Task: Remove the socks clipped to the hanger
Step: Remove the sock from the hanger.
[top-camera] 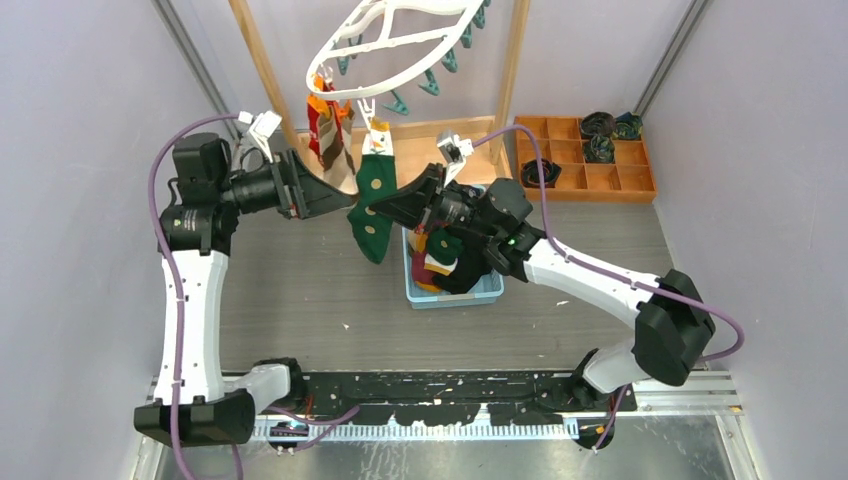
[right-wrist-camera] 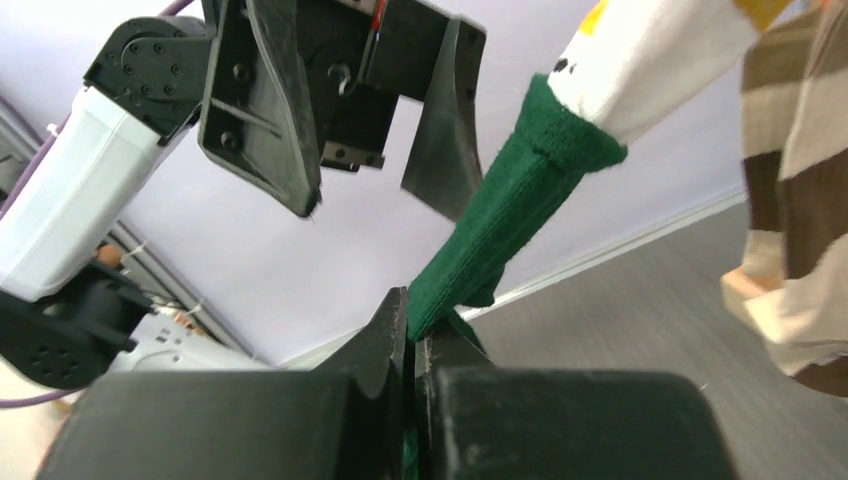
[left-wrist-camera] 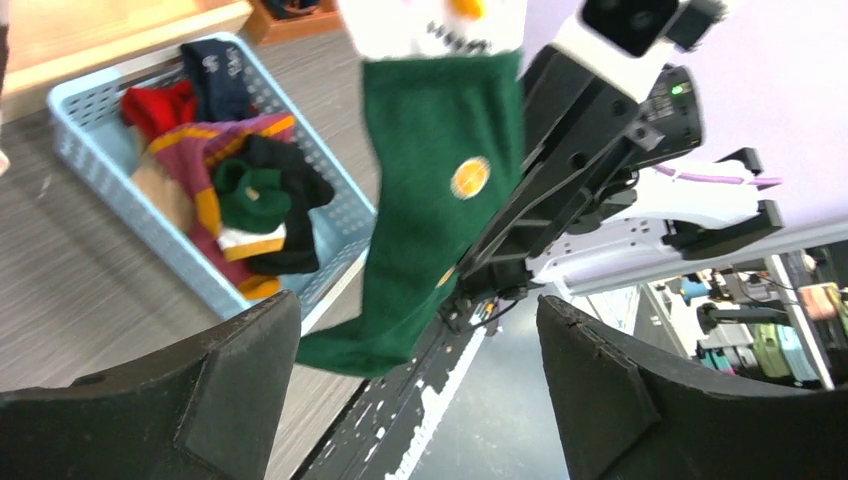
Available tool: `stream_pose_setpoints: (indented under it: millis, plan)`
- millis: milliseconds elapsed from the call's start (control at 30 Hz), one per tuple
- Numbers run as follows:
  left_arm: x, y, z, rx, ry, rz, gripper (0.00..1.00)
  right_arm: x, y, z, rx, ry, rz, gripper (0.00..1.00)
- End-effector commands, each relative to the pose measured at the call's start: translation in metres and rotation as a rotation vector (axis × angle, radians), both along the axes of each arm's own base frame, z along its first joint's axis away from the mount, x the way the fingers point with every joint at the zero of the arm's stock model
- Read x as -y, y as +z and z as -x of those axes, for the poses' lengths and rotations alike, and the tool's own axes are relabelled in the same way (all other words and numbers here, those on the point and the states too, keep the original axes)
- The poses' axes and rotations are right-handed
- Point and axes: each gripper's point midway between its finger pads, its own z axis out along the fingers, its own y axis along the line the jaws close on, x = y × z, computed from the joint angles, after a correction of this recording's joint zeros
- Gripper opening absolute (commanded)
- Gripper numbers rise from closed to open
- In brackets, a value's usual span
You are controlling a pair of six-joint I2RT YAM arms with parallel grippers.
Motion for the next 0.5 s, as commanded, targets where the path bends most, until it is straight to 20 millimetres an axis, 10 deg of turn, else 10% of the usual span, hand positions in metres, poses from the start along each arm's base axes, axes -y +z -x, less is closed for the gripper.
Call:
stream_pose_setpoints:
  millis: [0, 467]
  plan:
    - [0.02, 0.032, 0.004, 0.088, -0.073, 0.06, 0.89, 0.014, 0.015, 0.034, -0.051, 0.111, -0.02, 0.01]
    - [0.049, 0.032, -0.013, 0.075, -0.127, 0.085, 0.87, 0.025, 0.049, 0.061, -0.117, 0.244, -0.103, 0.01]
